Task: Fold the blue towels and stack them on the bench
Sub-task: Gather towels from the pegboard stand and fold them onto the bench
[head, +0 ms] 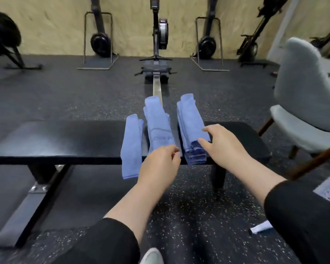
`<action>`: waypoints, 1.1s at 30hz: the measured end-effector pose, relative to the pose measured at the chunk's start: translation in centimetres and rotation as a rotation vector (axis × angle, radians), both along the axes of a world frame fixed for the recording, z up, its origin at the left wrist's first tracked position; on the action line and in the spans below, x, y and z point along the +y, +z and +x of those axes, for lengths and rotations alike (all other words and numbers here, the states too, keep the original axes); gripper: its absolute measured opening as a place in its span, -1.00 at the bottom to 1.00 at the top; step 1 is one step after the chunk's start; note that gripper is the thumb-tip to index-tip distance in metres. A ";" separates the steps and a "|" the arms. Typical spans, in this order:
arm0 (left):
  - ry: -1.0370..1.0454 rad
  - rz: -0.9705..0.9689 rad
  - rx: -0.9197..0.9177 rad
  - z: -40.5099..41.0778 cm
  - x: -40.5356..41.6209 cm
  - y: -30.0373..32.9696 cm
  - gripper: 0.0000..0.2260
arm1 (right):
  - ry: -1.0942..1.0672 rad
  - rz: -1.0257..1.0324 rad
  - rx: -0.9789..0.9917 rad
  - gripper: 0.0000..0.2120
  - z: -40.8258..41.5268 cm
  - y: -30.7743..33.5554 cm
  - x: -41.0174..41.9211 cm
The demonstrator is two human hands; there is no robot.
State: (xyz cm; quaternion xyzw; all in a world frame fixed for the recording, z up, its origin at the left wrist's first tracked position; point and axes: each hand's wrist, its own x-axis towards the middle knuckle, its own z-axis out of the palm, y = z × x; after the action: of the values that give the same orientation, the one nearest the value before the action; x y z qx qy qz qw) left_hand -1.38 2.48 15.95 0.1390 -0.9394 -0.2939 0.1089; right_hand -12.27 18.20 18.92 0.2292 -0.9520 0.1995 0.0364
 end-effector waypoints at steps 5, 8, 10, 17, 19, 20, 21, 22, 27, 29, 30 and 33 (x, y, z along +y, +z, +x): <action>0.006 0.059 0.032 -0.8 -0.7 -0.3 -0.75 | -0.034 0.194 0.020 -0.58 -4.5 -2.7 -4.6; 0.011 0.119 0.050 -1.0 -0.9 -0.5 -0.76 | -0.092 0.270 -0.044 -0.52 -6.4 -4.7 -6.2; 0.026 0.150 0.063 -1.1 -1.0 -0.3 -0.77 | -0.134 0.287 -0.051 -0.51 -7.3 -5.9 -6.5; 0.043 0.197 0.097 -1.6 -0.9 0.3 -0.80 | -0.163 0.266 0.093 -0.88 -8.2 -6.9 -6.2; 0.037 0.212 0.105 -1.7 -0.6 0.2 -0.80 | -0.164 0.247 0.130 -0.86 -8.8 -6.3 -5.7; 0.032 0.215 0.108 -1.9 -0.5 0.2 -0.81 | -0.172 0.217 0.152 -0.85 -9.1 -5.5 -5.4; 0.028 0.213 0.110 -2.0 -0.2 0.2 -0.80 | -0.186 0.185 0.170 -0.83 -9.5 -4.3 -4.8; 0.024 0.208 0.108 -2.1 0.0 0.2 -0.80 | -0.197 0.151 0.185 -0.82 -9.8 -2.8 -4.2; -0.005 0.190 0.164 -3.1 1.8 0.9 -0.67 | -0.178 0.079 0.253 -0.77 -11.1 8.5 0.8; -0.027 0.191 0.261 -3.5 3.1 1.6 -0.59 | -0.106 0.164 0.265 -0.72 -9.9 12.8 3.3; -0.040 0.196 0.313 -3.7 4.0 2.0 -0.55 | -0.067 0.212 0.252 -0.70 -8.6 14.6 4.6; -0.125 0.328 0.384 -4.3 7.5 3.2 -0.40 | 0.031 0.314 0.174 -0.67 -3.9 17.8 8.6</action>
State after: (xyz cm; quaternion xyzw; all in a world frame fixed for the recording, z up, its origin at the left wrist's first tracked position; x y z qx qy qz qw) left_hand -5.69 9.96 19.14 0.0382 -0.8481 -0.4693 0.2430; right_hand -16.14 26.79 36.68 0.2632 -0.9611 0.0283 0.0794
